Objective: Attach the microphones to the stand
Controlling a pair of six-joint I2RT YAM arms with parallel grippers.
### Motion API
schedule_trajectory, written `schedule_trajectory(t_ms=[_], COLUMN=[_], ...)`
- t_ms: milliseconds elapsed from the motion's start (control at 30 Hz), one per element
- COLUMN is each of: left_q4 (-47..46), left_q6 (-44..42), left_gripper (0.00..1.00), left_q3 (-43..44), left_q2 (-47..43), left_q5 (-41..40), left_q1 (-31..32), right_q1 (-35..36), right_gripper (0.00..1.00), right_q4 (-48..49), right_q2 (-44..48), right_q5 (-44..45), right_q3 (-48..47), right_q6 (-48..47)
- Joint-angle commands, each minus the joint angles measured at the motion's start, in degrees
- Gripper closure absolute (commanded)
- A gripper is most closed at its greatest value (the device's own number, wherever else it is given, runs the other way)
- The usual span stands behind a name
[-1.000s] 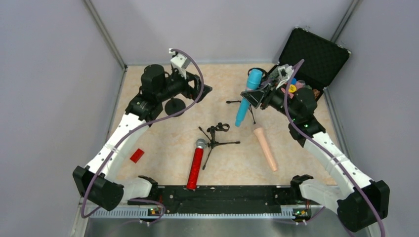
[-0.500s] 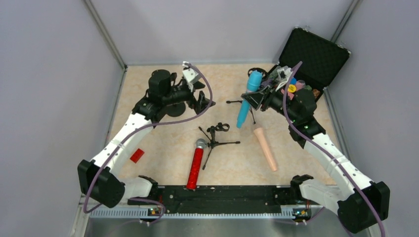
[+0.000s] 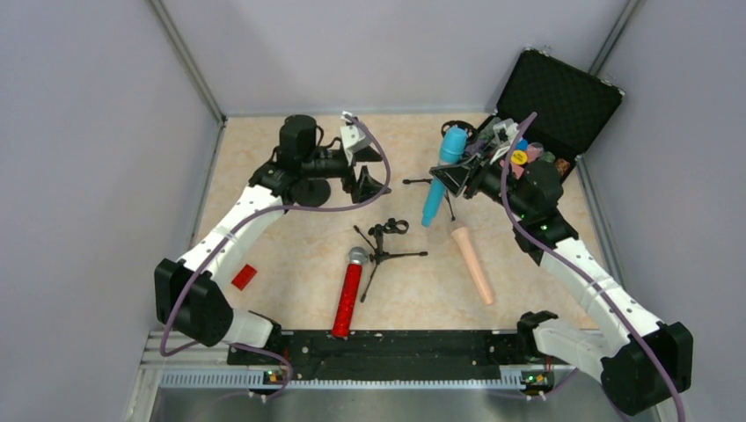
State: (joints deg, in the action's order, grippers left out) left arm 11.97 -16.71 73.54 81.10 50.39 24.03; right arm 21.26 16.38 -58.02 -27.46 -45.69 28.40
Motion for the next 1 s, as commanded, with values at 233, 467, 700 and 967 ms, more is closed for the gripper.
schedule_trajectory(t_ms=[233,467,700,967], left_q4=[-4.3,2.9,6.2,-8.4], left_q6=[-9.5,-14.5,-16.1,-10.7], left_gripper=[0.13,0.17,0.16,0.05], left_q3=[-9.2,-8.5,-10.3,-23.6], left_q2=[-4.1,-4.5,-9.3,-17.4], left_q5=[11.9,10.6,-0.4,-5.8], left_q1=[0.7,1.7,4.9,6.2], right_q1=[0.3,0.3,0.3,0.4], right_gripper=[1.00,1.00,1.00,1.00], right_q4=[14.5,21.5,22.4,22.9], right_q2=[-0.8,-0.6,-0.6,-0.7], right_q5=[-6.9,-8.4,-6.1,-5.6], right_q3=[1.5,2.6,2.5,2.4], right_q6=[-0.3,1.6,2.5,3.6])
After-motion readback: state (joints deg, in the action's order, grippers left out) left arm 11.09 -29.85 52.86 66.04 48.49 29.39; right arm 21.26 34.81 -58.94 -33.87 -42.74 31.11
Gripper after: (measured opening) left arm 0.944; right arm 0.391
